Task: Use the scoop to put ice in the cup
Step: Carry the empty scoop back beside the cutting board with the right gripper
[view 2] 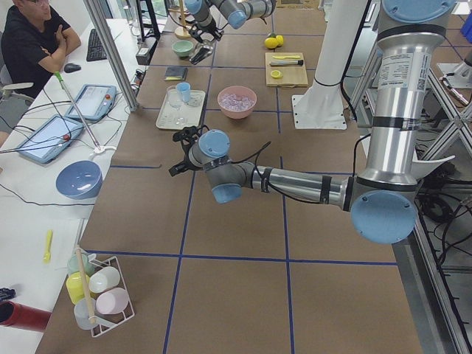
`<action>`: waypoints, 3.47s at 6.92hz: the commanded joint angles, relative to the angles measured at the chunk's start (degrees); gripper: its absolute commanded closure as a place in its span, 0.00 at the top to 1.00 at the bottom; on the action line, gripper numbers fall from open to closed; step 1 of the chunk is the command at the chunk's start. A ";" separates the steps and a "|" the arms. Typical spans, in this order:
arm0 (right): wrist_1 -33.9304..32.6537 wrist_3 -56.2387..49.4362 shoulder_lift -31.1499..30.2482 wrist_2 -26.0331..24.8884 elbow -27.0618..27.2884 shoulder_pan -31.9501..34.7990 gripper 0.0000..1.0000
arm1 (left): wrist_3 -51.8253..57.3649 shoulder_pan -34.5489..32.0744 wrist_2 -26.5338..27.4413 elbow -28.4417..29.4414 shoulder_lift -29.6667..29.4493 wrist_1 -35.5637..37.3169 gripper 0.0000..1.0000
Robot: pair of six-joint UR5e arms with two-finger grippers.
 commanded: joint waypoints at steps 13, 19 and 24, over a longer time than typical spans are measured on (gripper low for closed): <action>32.88 21.09 -38.75 16.52 9.23 19.65 0.00 | 0.74 -8.17 -0.12 -2.44 2.49 26.99 1.00; 44.97 42.73 -44.75 19.08 14.58 9.39 0.00 | 9.53 -13.63 -2.24 -2.97 0.58 42.15 1.00; 45.14 48.55 -48.08 25.50 16.17 3.75 0.00 | 19.65 -16.18 -0.39 -4.38 -3.47 50.39 1.00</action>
